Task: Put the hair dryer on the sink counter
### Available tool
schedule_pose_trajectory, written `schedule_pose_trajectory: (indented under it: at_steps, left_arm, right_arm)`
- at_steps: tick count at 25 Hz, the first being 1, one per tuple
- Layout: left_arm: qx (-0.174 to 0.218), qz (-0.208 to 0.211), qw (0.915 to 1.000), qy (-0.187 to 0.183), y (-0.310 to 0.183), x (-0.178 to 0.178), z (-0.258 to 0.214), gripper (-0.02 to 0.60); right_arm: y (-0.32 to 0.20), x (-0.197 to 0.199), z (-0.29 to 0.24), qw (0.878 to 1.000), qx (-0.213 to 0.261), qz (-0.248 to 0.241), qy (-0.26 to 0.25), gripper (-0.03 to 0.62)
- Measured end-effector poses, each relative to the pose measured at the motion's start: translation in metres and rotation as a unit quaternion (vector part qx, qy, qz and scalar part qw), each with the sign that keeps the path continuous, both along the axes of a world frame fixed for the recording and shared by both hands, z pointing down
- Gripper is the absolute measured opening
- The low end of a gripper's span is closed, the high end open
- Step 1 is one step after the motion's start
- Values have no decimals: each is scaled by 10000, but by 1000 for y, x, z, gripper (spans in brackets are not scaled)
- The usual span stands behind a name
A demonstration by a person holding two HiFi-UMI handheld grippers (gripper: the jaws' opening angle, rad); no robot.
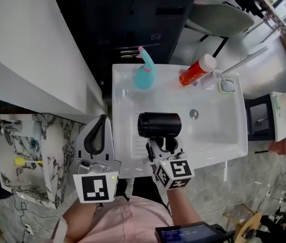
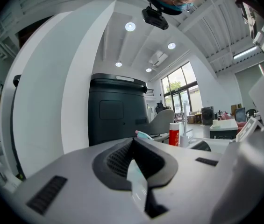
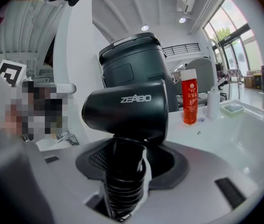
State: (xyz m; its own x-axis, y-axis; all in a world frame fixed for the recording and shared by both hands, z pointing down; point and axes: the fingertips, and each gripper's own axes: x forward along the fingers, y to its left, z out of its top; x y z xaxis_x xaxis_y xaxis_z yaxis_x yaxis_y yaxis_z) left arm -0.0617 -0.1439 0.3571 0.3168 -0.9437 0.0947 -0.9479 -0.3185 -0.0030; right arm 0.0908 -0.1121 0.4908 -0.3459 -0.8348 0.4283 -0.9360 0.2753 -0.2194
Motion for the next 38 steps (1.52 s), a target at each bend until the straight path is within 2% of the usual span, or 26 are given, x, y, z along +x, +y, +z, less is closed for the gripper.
schedule_pose_trajectory:
  at_steps: [21,38]
  left_arm:
    - [-222,-286,9993,-46,-24,-11,19,11]
    - [-340,-471,9983,-24,-40,-28,30,10]
  right_arm:
    - [-28,-5,52,9956,-893,-55,-274,207]
    - [-40,-11,91,9831,-1805,39,-299,213]
